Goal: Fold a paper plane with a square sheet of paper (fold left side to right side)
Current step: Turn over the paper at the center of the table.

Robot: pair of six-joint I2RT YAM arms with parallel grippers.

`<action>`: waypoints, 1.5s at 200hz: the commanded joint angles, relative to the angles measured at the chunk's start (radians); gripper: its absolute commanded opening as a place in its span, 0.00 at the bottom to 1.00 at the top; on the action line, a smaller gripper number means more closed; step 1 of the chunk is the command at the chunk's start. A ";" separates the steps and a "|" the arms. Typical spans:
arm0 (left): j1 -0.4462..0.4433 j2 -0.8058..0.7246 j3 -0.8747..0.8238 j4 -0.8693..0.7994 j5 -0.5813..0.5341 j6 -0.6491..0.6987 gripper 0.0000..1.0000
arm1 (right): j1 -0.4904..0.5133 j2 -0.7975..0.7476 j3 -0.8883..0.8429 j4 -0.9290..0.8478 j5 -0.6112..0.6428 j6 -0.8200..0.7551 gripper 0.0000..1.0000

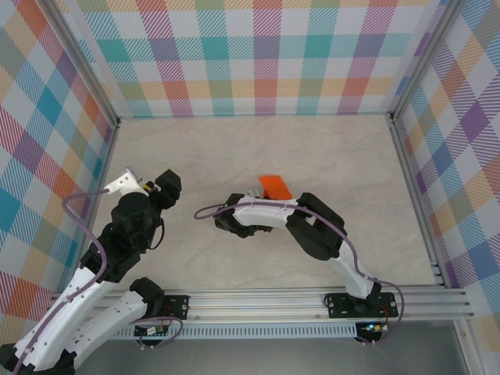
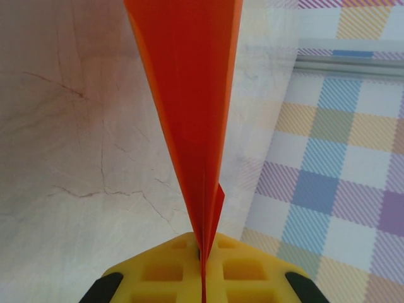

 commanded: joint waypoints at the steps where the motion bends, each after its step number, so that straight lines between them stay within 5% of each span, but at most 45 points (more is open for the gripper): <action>1: -0.009 -0.002 0.007 -0.018 -0.031 -0.007 0.76 | 0.003 0.019 0.022 -0.006 0.052 -0.043 0.06; 34: -0.010 0.007 0.011 -0.015 -0.025 -0.007 0.76 | 0.002 0.011 -0.034 0.162 -0.069 -0.187 0.09; 74: -0.009 0.035 0.022 -0.017 -0.003 0.002 0.77 | 0.003 -0.069 -0.089 0.305 -0.286 -0.309 0.29; 152: -0.005 0.244 0.101 -0.014 0.168 0.040 0.88 | -0.022 -0.576 -0.346 0.503 -0.633 -0.337 1.00; 185: 0.003 0.447 0.141 0.045 0.359 0.030 0.90 | -0.149 -0.843 -0.503 0.615 -0.848 -0.314 1.00; 228: 0.005 0.759 0.156 0.282 0.667 -0.004 0.87 | -0.441 -1.153 -0.744 0.840 -1.286 -0.241 1.00; 300: -0.007 1.207 0.210 0.676 0.986 -0.126 0.76 | -0.769 -1.309 -1.003 1.114 -1.669 -0.040 1.00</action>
